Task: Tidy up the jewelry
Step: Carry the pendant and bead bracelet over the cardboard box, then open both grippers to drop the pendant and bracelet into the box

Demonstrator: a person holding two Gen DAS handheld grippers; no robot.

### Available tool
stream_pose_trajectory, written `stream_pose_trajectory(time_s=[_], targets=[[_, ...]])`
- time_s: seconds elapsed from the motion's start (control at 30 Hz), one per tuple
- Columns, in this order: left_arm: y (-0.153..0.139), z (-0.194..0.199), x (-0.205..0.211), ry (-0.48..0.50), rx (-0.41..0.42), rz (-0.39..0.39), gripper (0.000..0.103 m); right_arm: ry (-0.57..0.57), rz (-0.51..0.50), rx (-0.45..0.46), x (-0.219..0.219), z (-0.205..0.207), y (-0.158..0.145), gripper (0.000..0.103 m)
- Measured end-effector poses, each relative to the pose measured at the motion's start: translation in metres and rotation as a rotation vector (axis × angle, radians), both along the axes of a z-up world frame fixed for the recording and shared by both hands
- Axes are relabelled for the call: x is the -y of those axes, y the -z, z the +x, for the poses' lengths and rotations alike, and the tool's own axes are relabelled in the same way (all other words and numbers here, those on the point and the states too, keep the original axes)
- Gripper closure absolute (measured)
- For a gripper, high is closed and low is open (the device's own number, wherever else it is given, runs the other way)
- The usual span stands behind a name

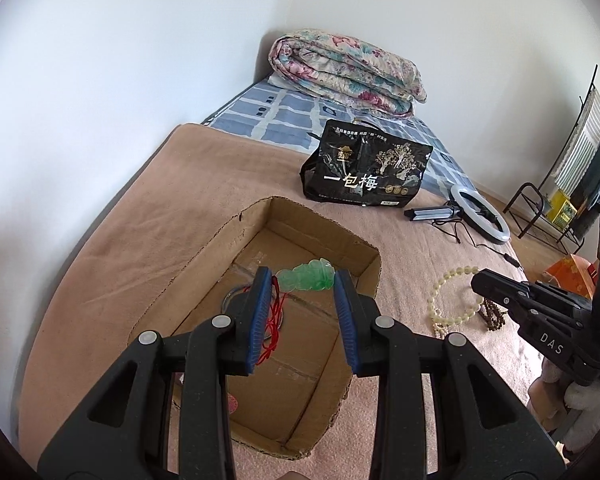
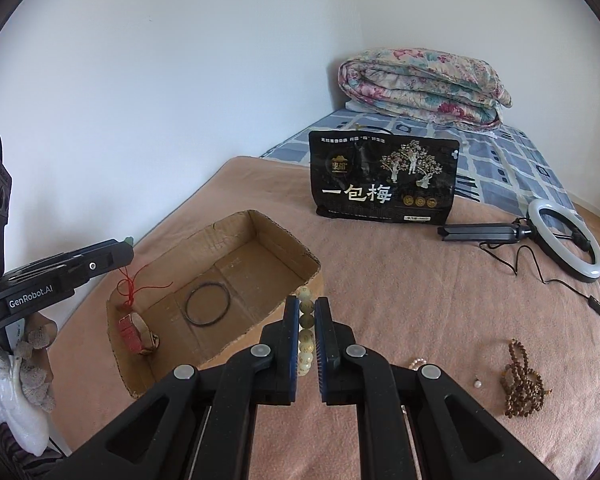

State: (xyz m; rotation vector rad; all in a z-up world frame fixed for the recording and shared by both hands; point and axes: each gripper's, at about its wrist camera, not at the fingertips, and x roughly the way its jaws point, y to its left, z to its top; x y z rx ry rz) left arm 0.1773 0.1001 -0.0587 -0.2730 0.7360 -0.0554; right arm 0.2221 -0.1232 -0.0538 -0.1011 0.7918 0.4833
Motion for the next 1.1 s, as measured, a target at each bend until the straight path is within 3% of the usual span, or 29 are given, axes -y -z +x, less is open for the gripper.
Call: stream_pose_trajectory(time_s=[0.77,0.8,0.87,0.93,1.03,1.1], targets=[[0.023,0.009,-0.030,-0.035,-0.069,-0.059,0.071,-0.055,0.017,-0.078,-0.075,0.041,0.035,0.097],[0.024,0.009,-0.030,-0.037,-0.071,-0.059,0.071,-0.049,0.023,-0.084,-0.075,0.041,0.036,0.094],[0.024,0.009,-0.031,-0.044,-0.071,-0.062,0.071,-0.026,0.033,-0.077,-0.072,0.042,0.034,0.056],[0.025,0.010,-0.032,-0.050,-0.079,-0.060,0.071,-0.004,0.044,-0.060,-0.069,0.040,0.031,0.039],[0.027,0.009,-0.033,-0.063,-0.082,-0.054,0.051,0.026,0.044,-0.054,-0.064,0.040,0.029,0.025],[0.027,0.007,-0.033,-0.074,-0.082,-0.053,0.047,0.044,0.049,-0.053,-0.059,0.039,0.027,0.020]])
